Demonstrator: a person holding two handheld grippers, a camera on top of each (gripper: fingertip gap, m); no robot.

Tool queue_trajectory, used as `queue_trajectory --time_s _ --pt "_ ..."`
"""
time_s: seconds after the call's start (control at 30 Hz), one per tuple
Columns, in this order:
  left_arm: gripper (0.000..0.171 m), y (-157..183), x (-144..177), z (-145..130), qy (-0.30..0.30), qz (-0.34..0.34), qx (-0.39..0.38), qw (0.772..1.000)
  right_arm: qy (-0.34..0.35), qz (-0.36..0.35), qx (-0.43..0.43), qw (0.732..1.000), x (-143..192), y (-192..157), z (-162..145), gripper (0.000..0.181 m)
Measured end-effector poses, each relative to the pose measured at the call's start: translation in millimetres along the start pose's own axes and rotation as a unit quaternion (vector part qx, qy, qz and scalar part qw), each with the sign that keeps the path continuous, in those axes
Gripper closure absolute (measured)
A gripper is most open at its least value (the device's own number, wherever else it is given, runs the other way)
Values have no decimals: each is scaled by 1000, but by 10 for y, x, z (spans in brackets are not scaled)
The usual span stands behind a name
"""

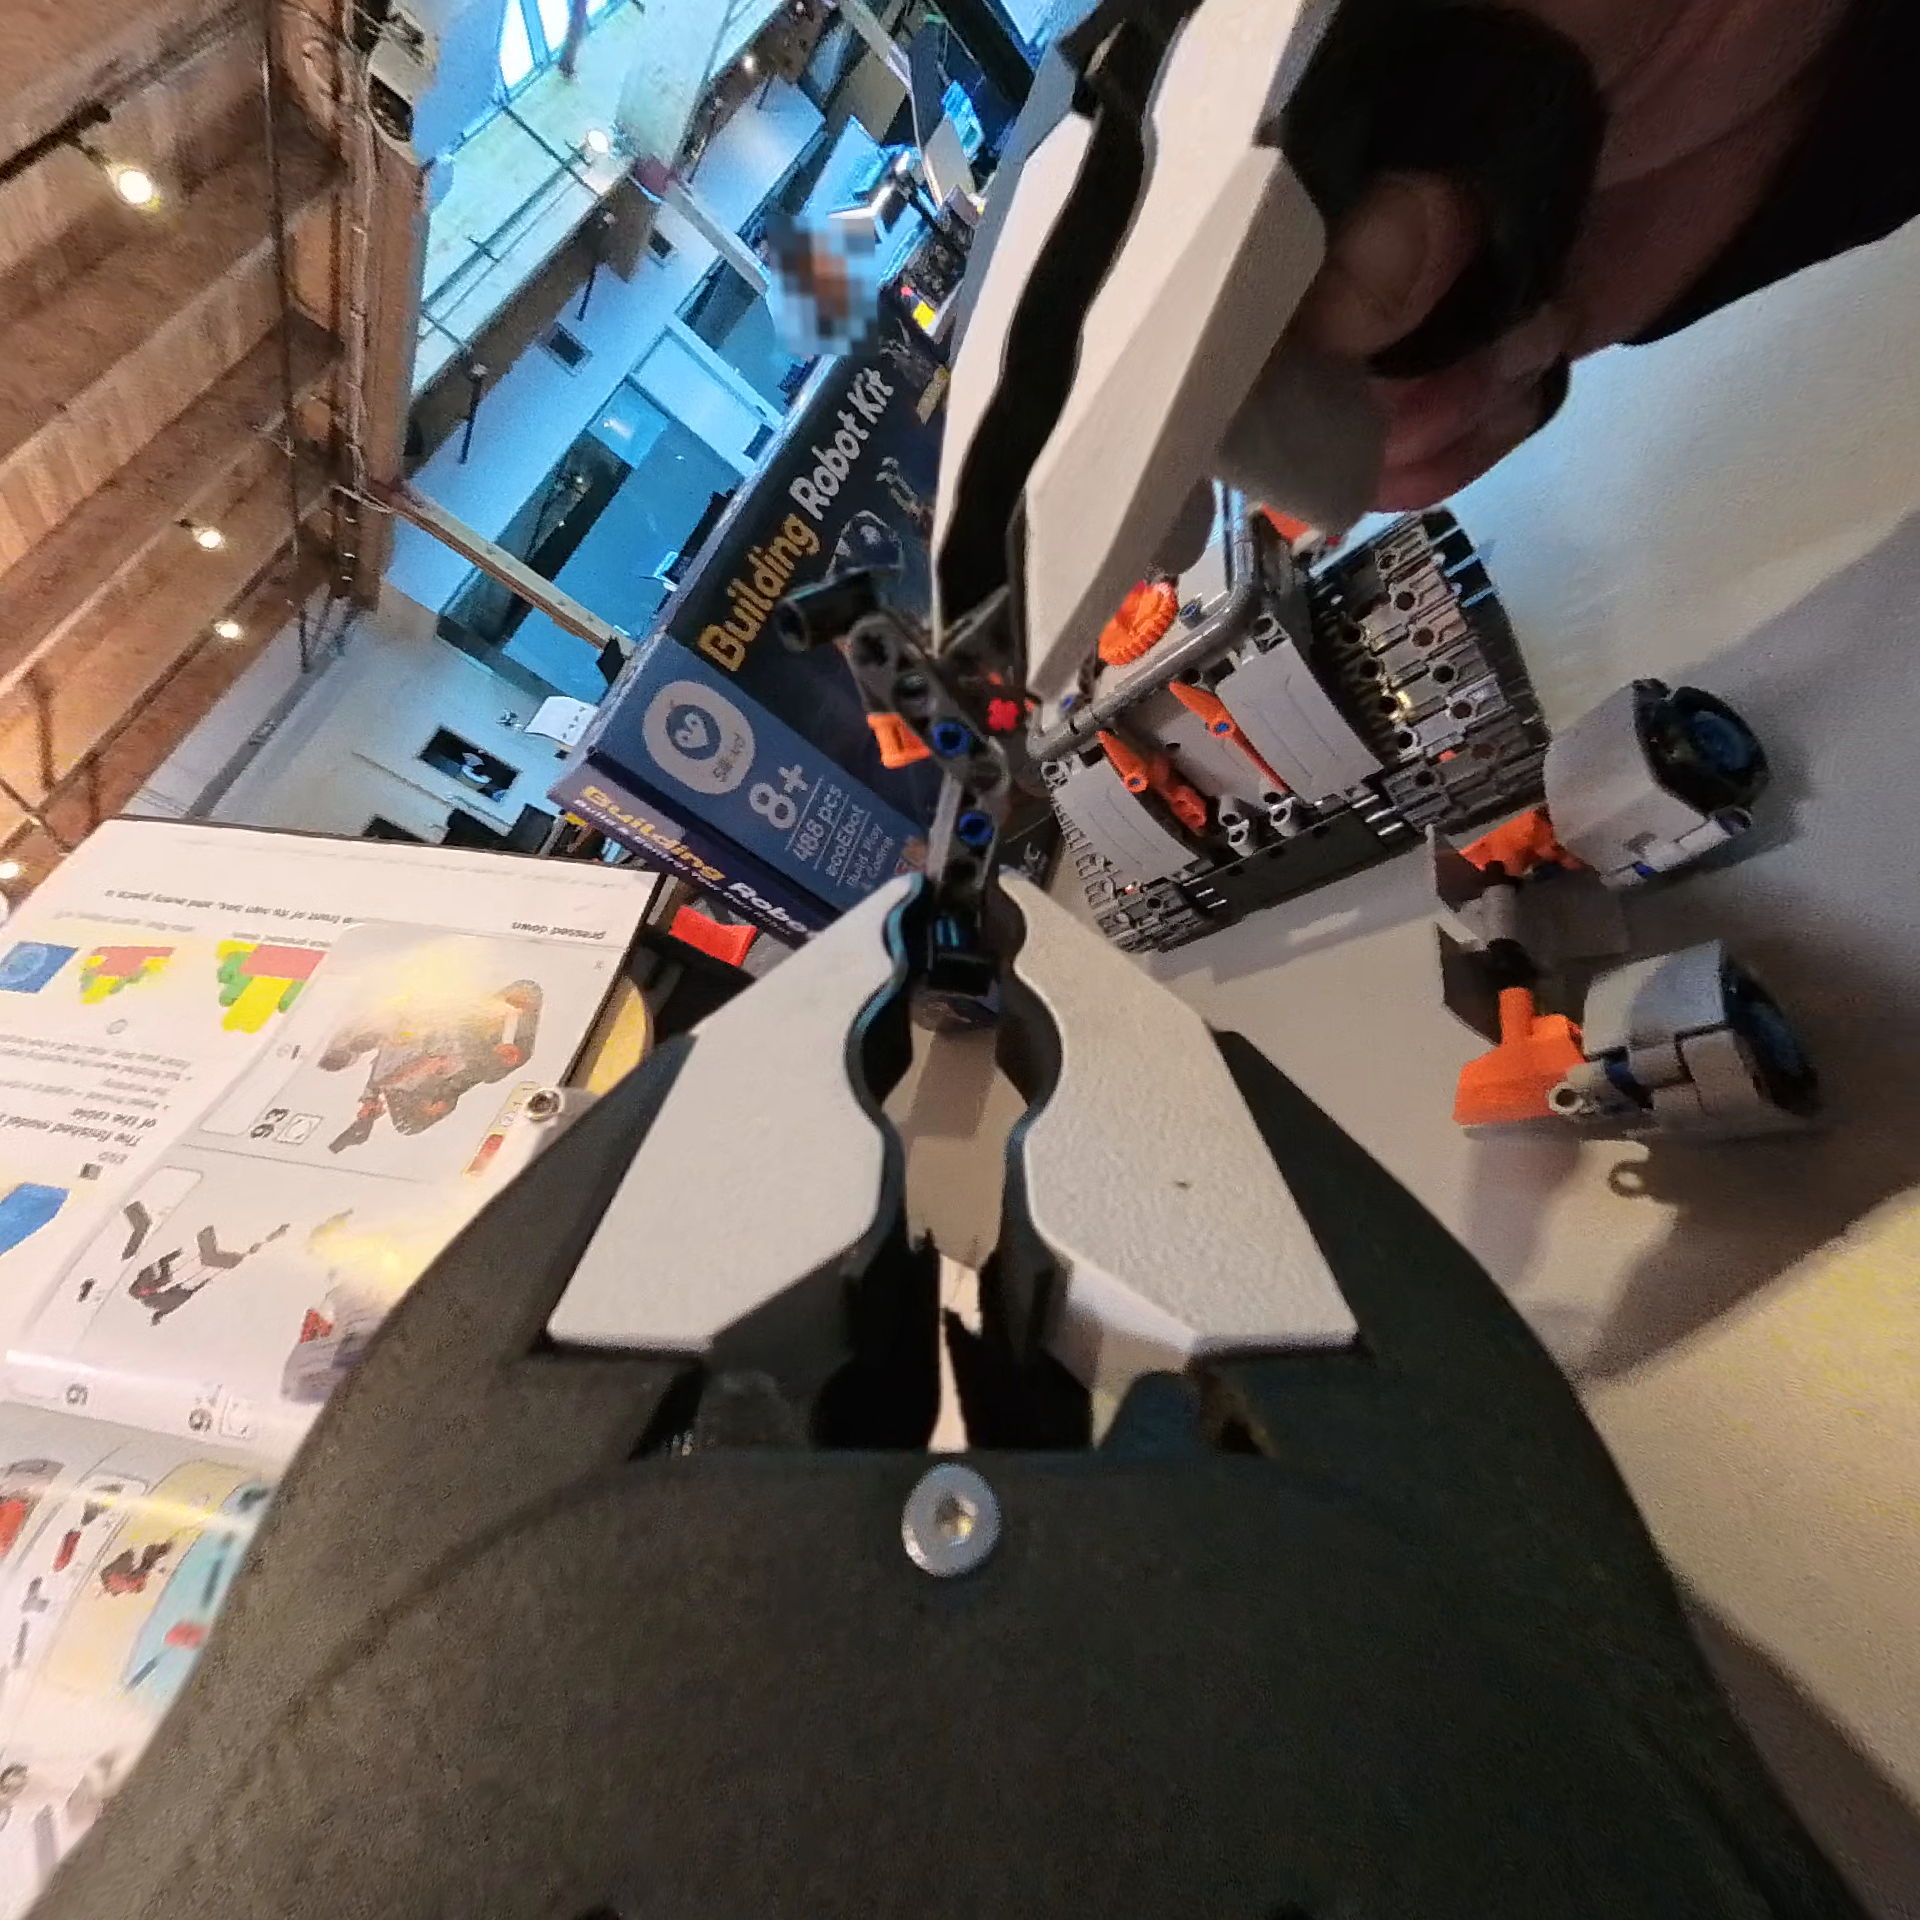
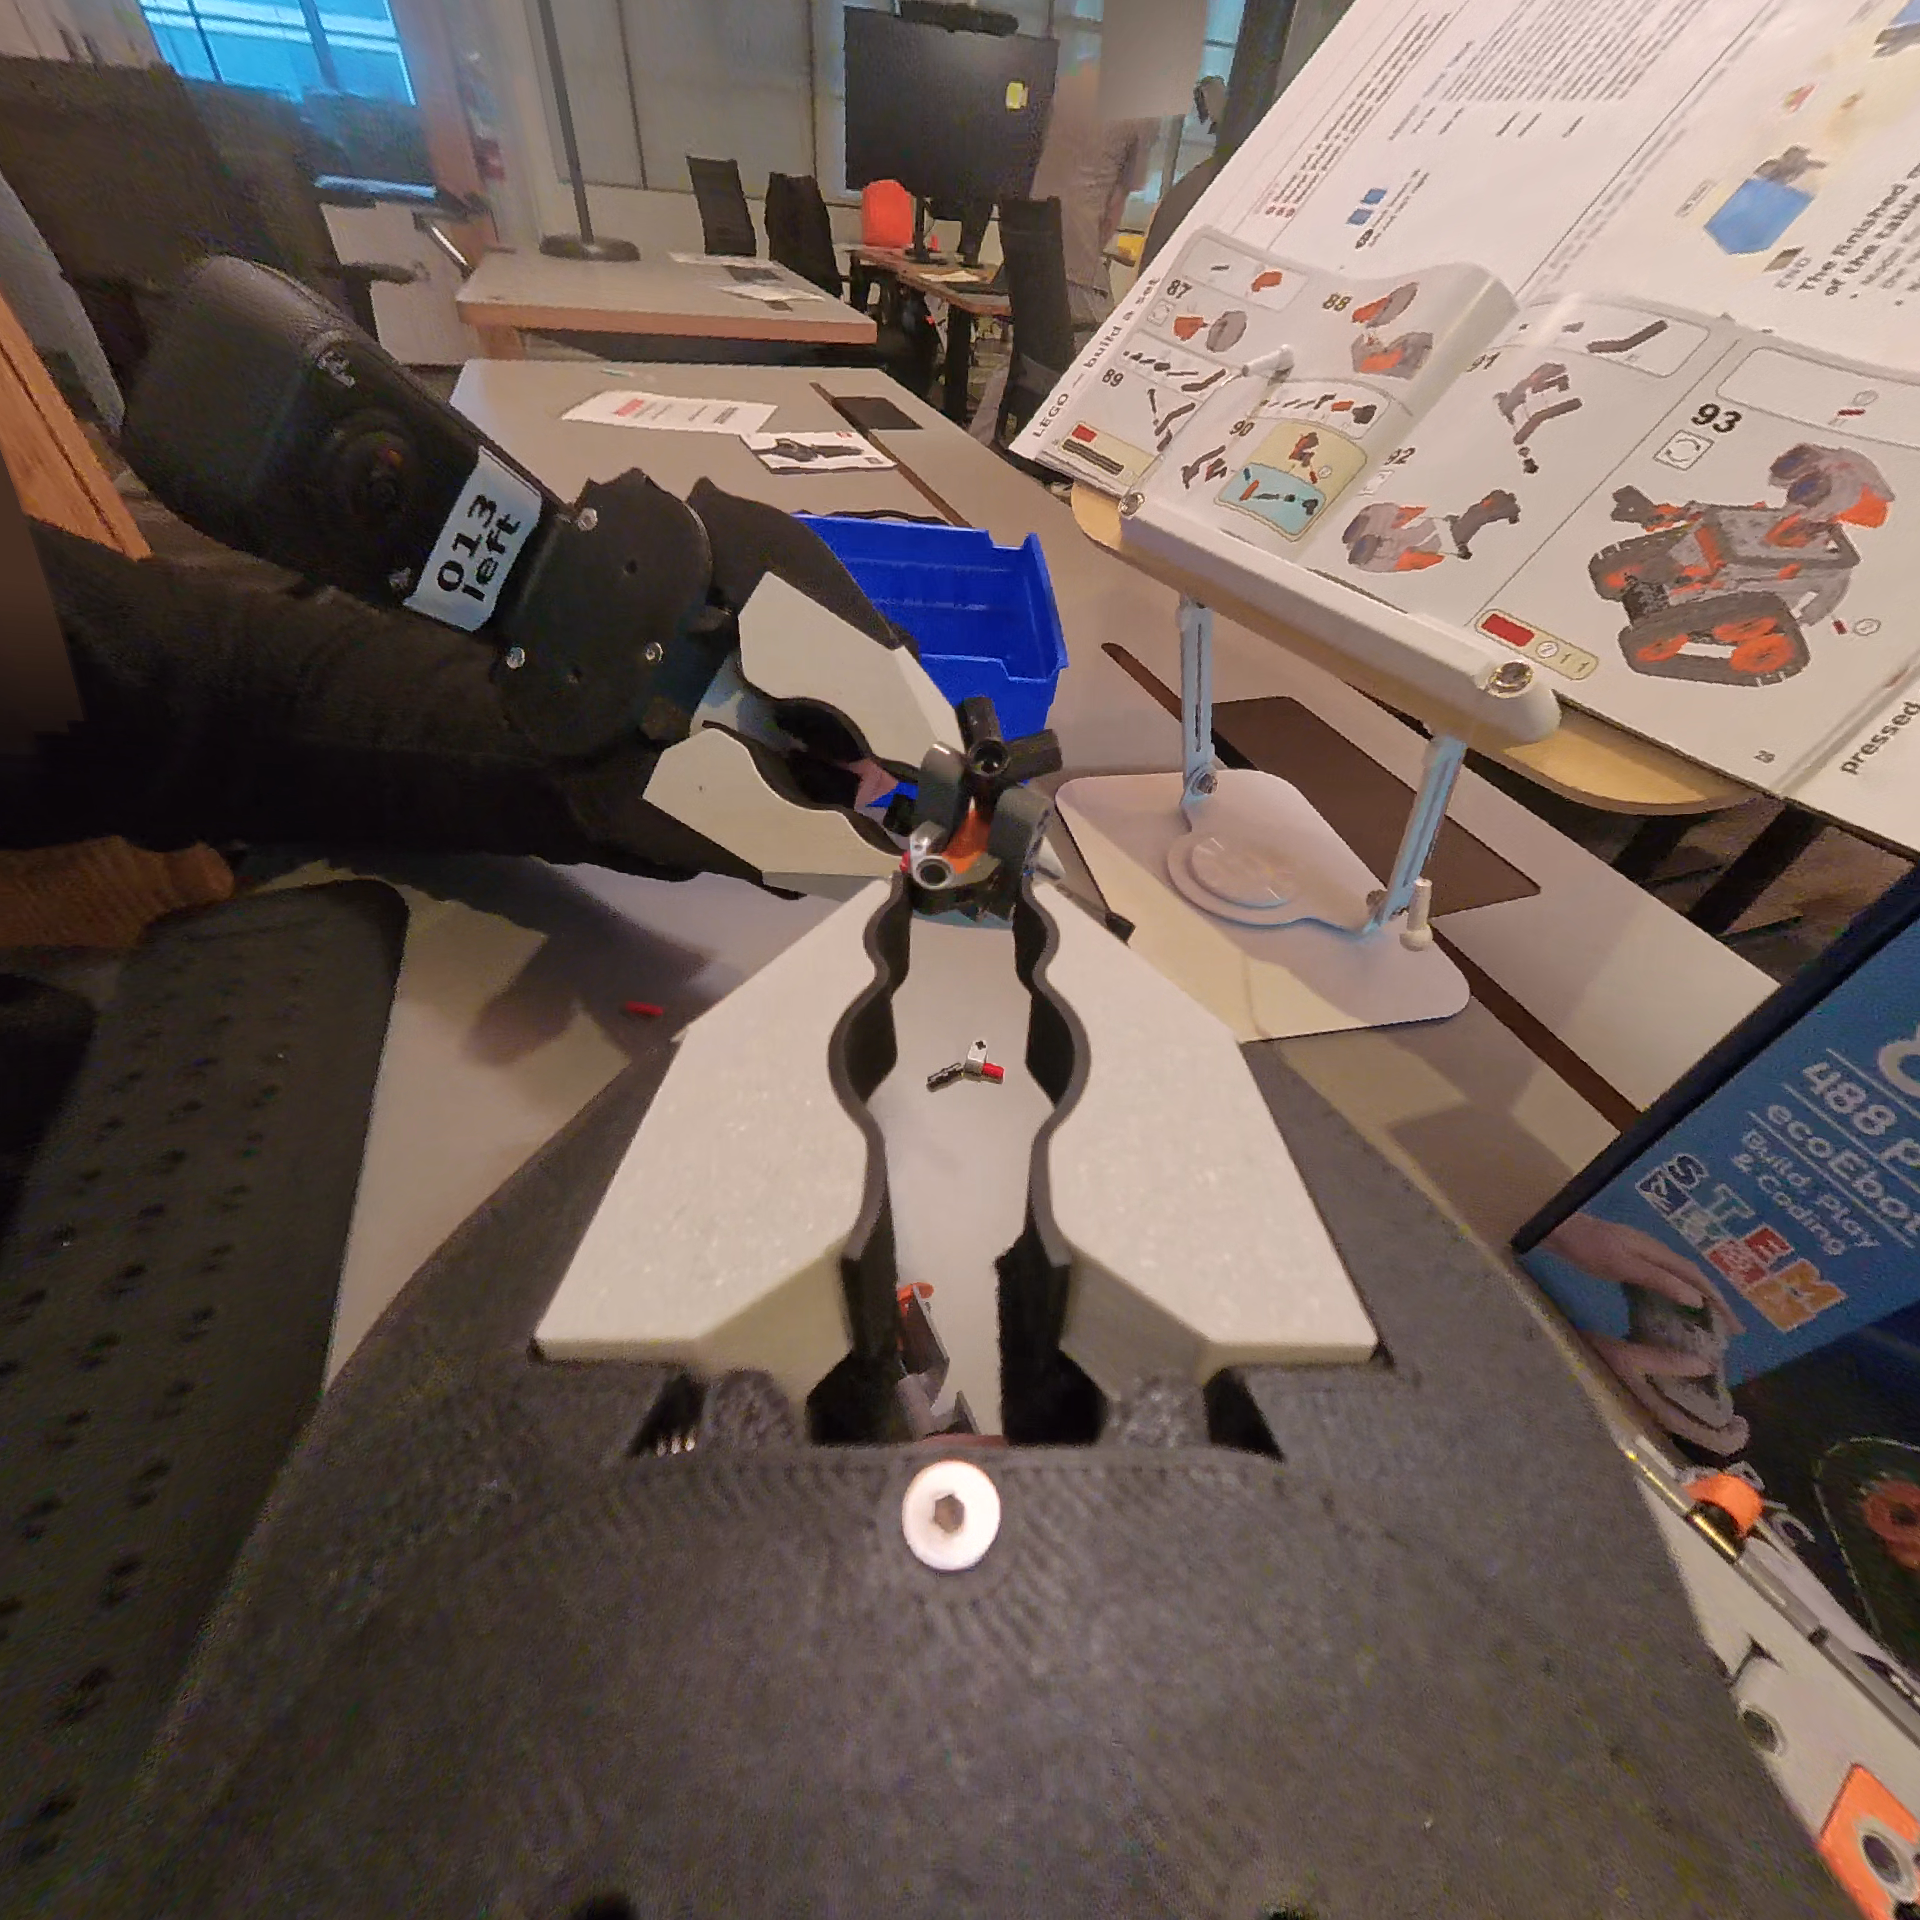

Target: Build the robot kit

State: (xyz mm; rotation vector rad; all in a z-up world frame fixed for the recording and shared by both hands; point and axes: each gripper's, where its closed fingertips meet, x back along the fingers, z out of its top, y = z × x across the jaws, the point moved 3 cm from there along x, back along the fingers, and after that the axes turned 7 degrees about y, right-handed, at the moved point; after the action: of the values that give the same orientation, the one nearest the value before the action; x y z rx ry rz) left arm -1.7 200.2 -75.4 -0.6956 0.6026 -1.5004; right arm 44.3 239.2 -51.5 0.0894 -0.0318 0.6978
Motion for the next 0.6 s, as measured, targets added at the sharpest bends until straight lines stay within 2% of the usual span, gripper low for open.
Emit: queue_trajectory --time_s 0.17,0.4,0.6 --pt "166 -3 -66 -4 11 -13 56 998 14 -20 2 1000 30 67 25 165" --pt "166 -61 -60 -65 43 -50 216 974 24 -52 8 998 49 164 42 147" --pt "166 38 -95 -91 14 -48 172 984 23 -53 -2 998 -62 128 5 144"
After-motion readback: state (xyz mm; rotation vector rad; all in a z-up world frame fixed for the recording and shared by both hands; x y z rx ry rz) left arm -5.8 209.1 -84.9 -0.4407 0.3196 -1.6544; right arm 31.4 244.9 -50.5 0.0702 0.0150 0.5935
